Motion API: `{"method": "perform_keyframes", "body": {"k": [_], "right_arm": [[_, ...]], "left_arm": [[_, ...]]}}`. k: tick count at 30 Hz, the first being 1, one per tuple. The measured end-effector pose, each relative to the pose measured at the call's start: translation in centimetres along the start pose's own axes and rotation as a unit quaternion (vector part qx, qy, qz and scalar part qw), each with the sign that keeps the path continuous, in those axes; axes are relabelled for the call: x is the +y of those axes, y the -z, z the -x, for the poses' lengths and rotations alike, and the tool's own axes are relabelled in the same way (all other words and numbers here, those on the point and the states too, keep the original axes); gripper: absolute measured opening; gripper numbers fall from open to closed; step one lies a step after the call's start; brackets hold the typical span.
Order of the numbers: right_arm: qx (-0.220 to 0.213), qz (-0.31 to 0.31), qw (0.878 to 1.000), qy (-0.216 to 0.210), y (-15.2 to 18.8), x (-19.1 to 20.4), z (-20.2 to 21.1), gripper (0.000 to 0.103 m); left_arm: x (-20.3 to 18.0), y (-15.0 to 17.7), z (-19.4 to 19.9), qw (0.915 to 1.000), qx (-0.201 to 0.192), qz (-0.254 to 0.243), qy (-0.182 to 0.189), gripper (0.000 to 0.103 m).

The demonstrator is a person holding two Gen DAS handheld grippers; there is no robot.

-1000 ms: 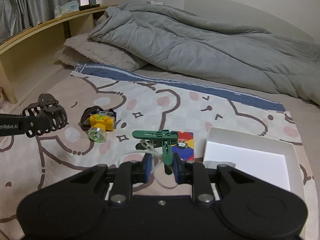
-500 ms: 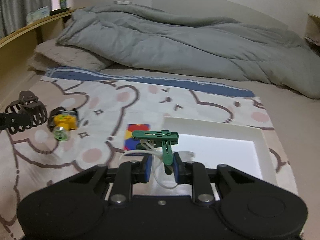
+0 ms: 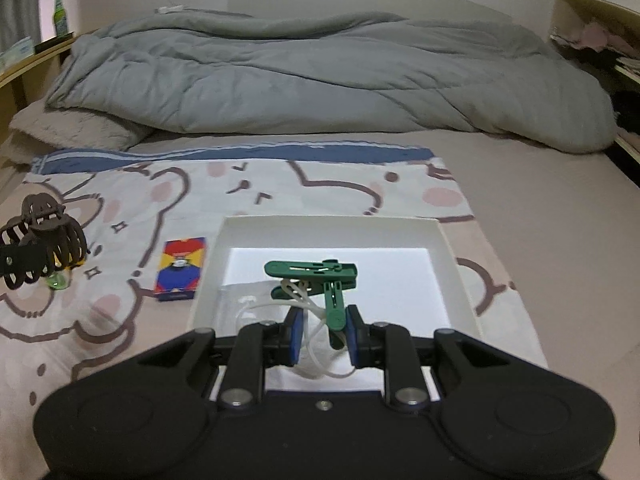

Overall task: Organize objects
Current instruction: 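Carry the black claw clip and green clip over the white tray with both tools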

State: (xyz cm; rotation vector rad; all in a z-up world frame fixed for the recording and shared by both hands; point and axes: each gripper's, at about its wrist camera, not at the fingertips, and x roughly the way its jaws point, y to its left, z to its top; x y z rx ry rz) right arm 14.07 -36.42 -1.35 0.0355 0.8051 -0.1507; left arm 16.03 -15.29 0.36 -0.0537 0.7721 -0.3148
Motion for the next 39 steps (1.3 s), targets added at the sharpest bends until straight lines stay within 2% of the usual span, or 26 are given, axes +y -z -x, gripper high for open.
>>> {"method": "perform_keyframes", "body": {"k": [14,17,20,22,26,28,34,39], "right_arm": [[0.014,-0.039,0.999,0.029,1.1,-4.9,-1.6,0.023],[0.018,-0.044,0.998,0.035,1.3,-5.5,-2.0,0.023],[0.023,-0.050,0.998,0.038,1.5,-6.1,-2.4,0.023],[0.027,-0.052,0.997,0.042,1.6,-6.4,-2.8,0.023],[0.034,-0.055,0.997,0.046,1.9,-6.9,-3.2,0.023],[0.035,-0.058,0.997,0.046,1.9,-7.1,-3.4,0.023],[0.038,-0.061,0.997,0.037,2.2,-7.3,-3.7,0.023],[0.041,-0.058,0.997,0.034,2.3,-7.5,-4.2,0.023]], "left_arm": [[-6.0,1.7,-2.7,0.9972,0.044,-0.021,0.057,0.004],[-7.2,2.7,-3.0,0.9951,0.070,-0.017,0.067,0.004],[-8.1,3.7,-3.7,0.9902,0.112,0.002,0.083,0.004],[-9.3,4.6,-4.2,0.9862,0.141,-0.015,0.085,0.004],[-10.9,5.9,-5.0,0.9803,0.168,-0.041,0.096,0.004],[-11.4,6.2,-5.6,0.9793,0.171,-0.047,0.098,0.004],[-11.4,6.1,-8.1,0.9760,0.182,-0.008,0.119,0.005],[-12.2,5.7,-9.3,0.9824,0.140,-0.008,0.123,0.006]]}}
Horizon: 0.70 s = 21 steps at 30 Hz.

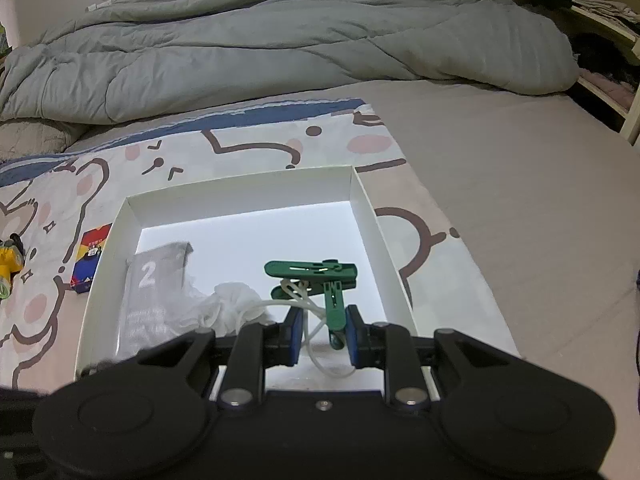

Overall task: Organize objects
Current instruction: 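Carry the black claw clip and green clip over the white tray with both tools, then lower the claw clip into the tray and open the left tool while the right tool releases the green clip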

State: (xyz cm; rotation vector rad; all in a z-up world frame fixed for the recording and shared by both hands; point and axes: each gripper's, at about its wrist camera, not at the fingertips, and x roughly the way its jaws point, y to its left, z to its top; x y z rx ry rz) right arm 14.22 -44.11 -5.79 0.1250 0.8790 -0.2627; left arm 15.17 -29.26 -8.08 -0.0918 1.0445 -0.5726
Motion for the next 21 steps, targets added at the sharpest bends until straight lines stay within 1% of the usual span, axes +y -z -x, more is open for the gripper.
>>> {"method": "perform_keyframes", "body": {"k": [4,7,9,10,11,12,14,18,21], "right_arm": [[0.001,-0.007,1.000,-0.002,0.0,-0.4,-0.4,0.023],[-0.001,-0.016,1.000,-0.009,0.0,-0.8,-0.6,0.024],[-0.001,-0.021,1.000,-0.014,0.0,-0.9,-0.8,0.032],[0.002,-0.023,1.000,-0.019,0.0,-1.0,-0.9,0.034],[0.004,-0.022,1.000,-0.019,0.0,-1.0,-1.0,0.035],[0.005,-0.021,1.000,-0.016,0.0,-0.9,-1.1,0.036],[0.008,-0.017,1.000,-0.009,-0.1,-0.7,-1.1,0.039],[0.005,-0.013,1.000,-0.006,-0.2,-0.3,-0.6,0.041],[0.002,-0.004,1.000,-0.002,-0.2,0.1,-0.2,0.043]], "left_arm": [[0.6,-0.5,-0.6,0.9995,-0.022,0.018,0.016,0.006],[1.2,-0.9,-0.6,0.9988,-0.036,0.024,0.022,0.007],[1.7,-1.2,-0.4,0.9985,-0.033,0.035,0.028,0.009],[2.0,-1.2,-0.2,0.9984,-0.030,0.040,0.029,0.010],[2.3,-1.2,-0.1,0.9984,-0.027,0.042,0.025,0.015],[2.5,-1.3,0.1,0.9986,-0.024,0.042,0.020,0.018],[2.6,-1.3,0.7,0.9991,-0.018,0.036,0.010,0.026],[2.9,-1.3,1.9,0.9996,-0.012,0.023,-0.001,0.029],[3.0,-1.1,2.6,0.9998,-0.004,0.005,-0.020,0.029]]}}
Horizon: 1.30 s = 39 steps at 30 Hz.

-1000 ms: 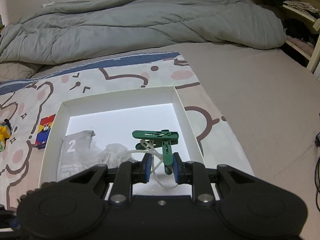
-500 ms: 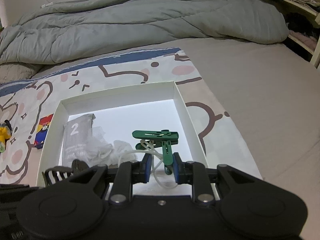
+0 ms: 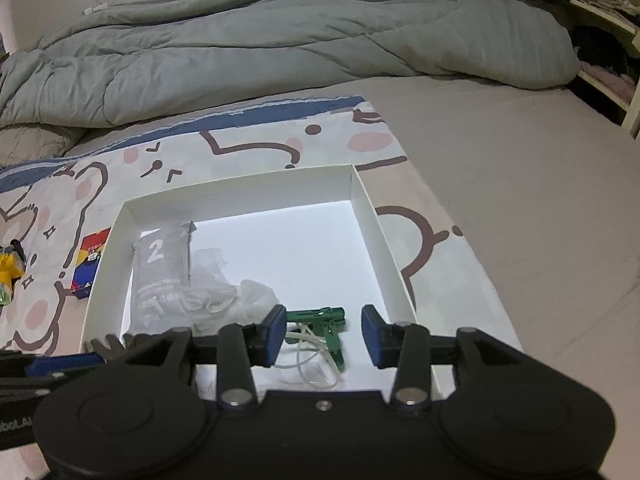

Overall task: Organize objects
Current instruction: 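Lower the claw clip into the tray and open the left tool while the right tool releases the green clip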

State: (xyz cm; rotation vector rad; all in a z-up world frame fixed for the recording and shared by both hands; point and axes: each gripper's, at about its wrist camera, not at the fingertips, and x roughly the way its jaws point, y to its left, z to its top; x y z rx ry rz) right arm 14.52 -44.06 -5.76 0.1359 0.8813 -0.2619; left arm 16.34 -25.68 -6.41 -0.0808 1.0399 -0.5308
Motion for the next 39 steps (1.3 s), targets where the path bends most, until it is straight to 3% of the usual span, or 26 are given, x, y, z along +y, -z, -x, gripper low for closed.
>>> {"method": "perform_keyframes", "body": {"k": [7,13,27,33,39], "right_arm": [[-0.004,0.008,1.000,0.004,-0.2,0.6,0.6,0.043],[-0.007,0.012,1.000,0.000,-0.4,1.1,0.8,0.043],[-0.013,-0.001,1.000,-0.004,-0.1,0.9,1.7,0.045],[-0.029,0.010,0.999,0.012,0.4,1.1,3.6,0.063],[-0.035,0.019,0.999,0.011,1.4,1.3,4.8,0.071]], "left_arm": [[0.1,0.7,0.5,0.9982,0.019,-0.043,-0.038,0.028],[0.4,0.8,-0.1,0.9976,0.027,-0.042,-0.047,0.026],[-0.1,0.2,1.8,0.9970,-0.005,-0.057,-0.052,0.029],[0.3,0.4,2.9,0.9948,-0.014,-0.073,-0.070,0.041],[1.2,0.5,4.3,0.9930,-0.030,-0.076,-0.085,0.061]]}}
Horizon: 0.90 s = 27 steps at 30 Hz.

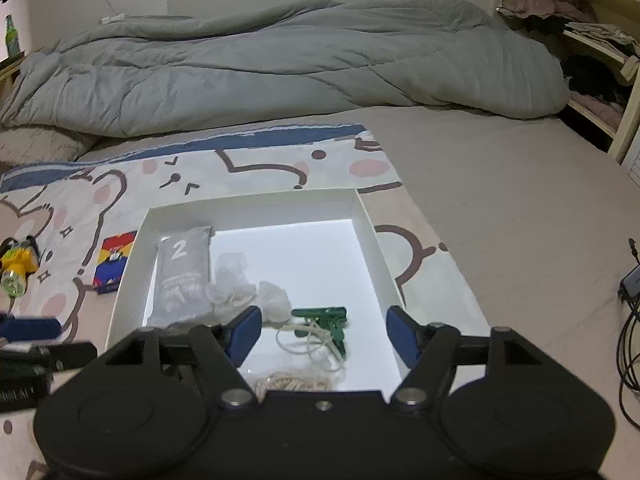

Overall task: Organize objects
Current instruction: 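Lower the claw clip into the tray and open the left tool while the right tool releases the green clip, then withdraw both open tools from the tray toward the headlamp and card box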

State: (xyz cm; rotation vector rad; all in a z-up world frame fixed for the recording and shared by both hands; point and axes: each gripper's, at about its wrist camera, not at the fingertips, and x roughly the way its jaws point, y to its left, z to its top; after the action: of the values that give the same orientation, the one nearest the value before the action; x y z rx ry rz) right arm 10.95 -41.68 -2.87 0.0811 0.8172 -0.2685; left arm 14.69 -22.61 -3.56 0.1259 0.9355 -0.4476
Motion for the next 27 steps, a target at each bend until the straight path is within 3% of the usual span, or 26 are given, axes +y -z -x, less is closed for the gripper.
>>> {"method": "perform_keyframes", "body": {"k": [16,18,21,27], "right_arm": [[-0.011,0.016,1.000,-0.010,1.9,0.9,2.2,0.089],[-0.012,0.014,1.000,-0.002,2.1,0.7,2.3,0.098],[-0.015,0.008,1.000,0.008,2.4,0.2,2.2,0.102],[-0.027,-0.013,1.000,0.009,2.7,-0.8,2.7,0.103]], "left_arm": [[2.3,1.2,1.8,0.9987,-0.030,0.003,-0.040,0.098],[2.5,1.3,1.9,0.9984,-0.034,0.003,-0.046,0.099],[2.6,1.5,1.8,0.9979,-0.034,0.002,-0.055,0.101],[2.7,1.8,1.6,0.9967,-0.035,-0.002,-0.072,0.103]]}}
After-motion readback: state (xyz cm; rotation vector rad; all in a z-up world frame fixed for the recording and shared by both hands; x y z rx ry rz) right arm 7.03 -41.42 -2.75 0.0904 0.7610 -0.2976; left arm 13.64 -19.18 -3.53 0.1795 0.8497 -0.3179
